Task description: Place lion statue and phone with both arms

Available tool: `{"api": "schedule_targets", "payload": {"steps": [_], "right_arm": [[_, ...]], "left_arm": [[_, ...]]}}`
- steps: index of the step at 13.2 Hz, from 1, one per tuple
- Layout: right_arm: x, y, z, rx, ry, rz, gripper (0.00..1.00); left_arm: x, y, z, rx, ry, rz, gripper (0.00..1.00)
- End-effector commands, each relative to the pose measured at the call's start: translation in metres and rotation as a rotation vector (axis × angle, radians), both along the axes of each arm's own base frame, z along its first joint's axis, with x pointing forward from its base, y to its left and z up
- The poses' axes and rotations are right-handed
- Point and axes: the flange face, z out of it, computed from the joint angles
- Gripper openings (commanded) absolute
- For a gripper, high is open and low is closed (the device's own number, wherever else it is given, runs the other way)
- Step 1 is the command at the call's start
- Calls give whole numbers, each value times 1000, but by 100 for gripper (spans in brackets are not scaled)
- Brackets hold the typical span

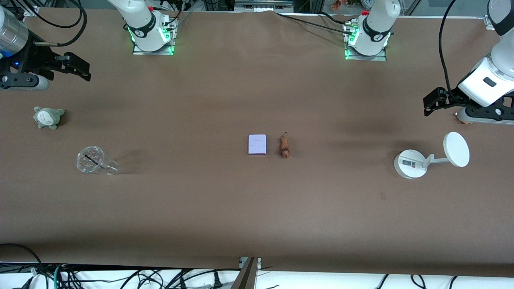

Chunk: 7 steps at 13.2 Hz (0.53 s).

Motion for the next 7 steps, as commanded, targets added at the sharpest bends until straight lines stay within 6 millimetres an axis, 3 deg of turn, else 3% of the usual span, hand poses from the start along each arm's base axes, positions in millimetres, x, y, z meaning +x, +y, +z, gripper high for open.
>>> {"api": "schedule_targets", "payload": {"steps": [1,7], "right_arm": [[-1,2,1,3,-4,-6,100],[0,4,-1,5,1,-1,100]], "left_arm": [[-4,-1,7,-16,1,-23,100],[-4,0,7,-16,1,-23,100]]}}
